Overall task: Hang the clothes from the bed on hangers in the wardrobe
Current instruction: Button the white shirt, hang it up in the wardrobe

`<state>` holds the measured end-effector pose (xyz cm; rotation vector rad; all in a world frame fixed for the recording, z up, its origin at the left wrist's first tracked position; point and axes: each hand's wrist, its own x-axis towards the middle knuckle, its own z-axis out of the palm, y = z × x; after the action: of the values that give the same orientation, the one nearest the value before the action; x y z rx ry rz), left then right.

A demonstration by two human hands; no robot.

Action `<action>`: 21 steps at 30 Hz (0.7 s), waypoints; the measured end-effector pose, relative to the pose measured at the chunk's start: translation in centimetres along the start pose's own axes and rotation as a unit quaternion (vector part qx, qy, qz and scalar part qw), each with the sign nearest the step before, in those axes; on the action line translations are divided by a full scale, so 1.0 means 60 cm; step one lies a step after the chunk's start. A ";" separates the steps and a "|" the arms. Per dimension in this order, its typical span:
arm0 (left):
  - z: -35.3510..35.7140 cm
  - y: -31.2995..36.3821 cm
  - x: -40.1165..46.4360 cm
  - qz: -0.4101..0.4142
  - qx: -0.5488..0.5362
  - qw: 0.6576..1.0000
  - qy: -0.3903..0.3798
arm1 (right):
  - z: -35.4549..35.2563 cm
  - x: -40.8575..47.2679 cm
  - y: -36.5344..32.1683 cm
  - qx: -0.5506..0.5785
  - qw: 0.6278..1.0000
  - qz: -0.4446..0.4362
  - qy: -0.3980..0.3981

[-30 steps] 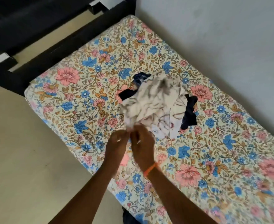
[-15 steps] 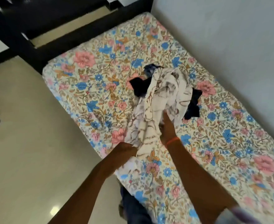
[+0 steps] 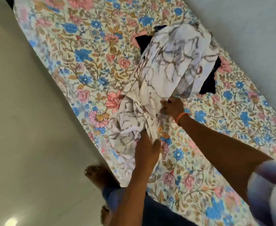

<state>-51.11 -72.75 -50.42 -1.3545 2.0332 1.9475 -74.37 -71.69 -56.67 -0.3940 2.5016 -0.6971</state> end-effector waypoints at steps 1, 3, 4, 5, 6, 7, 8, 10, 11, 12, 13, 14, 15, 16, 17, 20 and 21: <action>0.017 -0.016 0.016 0.000 0.019 1.000 0.024 | 0.009 -0.002 0.007 -0.009 0.999 -0.030 -0.007; 0.044 -0.028 0.054 0.002 0.025 0.998 0.060 | 0.031 -0.014 0.026 -0.042 0.991 -0.123 0.011; 0.051 -0.025 0.074 0.000 0.017 0.997 0.072 | 0.041 -0.025 0.034 -0.055 0.984 -0.167 0.028; 0.056 -0.019 0.089 0.002 0.021 0.996 0.088 | 0.052 -0.035 0.049 -0.044 0.980 -0.188 0.041; 0.060 -0.012 0.099 0.010 0.043 0.993 0.110 | 0.061 -0.043 0.062 -0.011 0.975 -0.216 0.047; 0.065 -0.004 0.101 0.022 0.084 0.988 0.130 | 0.069 -0.044 0.077 0.025 0.972 -0.228 0.050; 0.070 0.003 0.101 0.039 0.129 0.980 0.149 | 0.075 -0.041 0.088 0.058 0.966 -0.247 0.055; 0.095 0.016 0.088 0.070 0.199 0.961 0.177 | 0.081 -0.031 0.098 0.092 0.955 -0.276 0.056; 0.118 0.018 0.076 0.078 0.211 0.954 0.196 | 0.079 -0.025 0.103 0.103 0.951 -0.288 0.050; 0.145 0.019 0.058 0.076 0.199 0.952 0.220 | 0.068 -0.024 0.107 0.109 0.947 -0.299 0.032; 0.171 0.015 0.041 0.071 0.167 0.951 0.252 | 0.055 -0.031 0.109 0.113 0.946 -0.305 0.007; 0.193 0.005 0.028 0.073 0.123 0.949 0.282 | 0.045 -0.038 0.114 0.118 0.943 -0.312 -0.017; 0.221 -0.001 0.011 0.085 0.076 0.941 0.319 | 0.025 -0.051 0.124 0.121 0.936 -0.330 -0.039; 0.243 -0.008 -0.007 0.107 0.039 0.928 0.354 | 0.005 -0.071 0.139 0.110 0.923 -0.366 -0.052; 0.259 -0.011 -0.022 0.126 0.017 0.916 0.380 | -0.014 -0.096 0.158 0.089 0.905 -0.410 -0.068; 0.271 -0.012 -0.047 0.120 -0.061 0.906 0.402 | -0.075 -0.180 0.224 0.039 0.818 -0.561 -0.118; 0.270 -0.008 -0.051 0.100 -0.081 0.910 0.395 | -0.091 -0.204 0.247 0.045 0.781 -0.602 -0.160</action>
<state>-57.51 -57.72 -52.74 -2.3643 2.4142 1.8445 -69.20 -52.38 -55.91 -1.9495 1.6227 -1.0416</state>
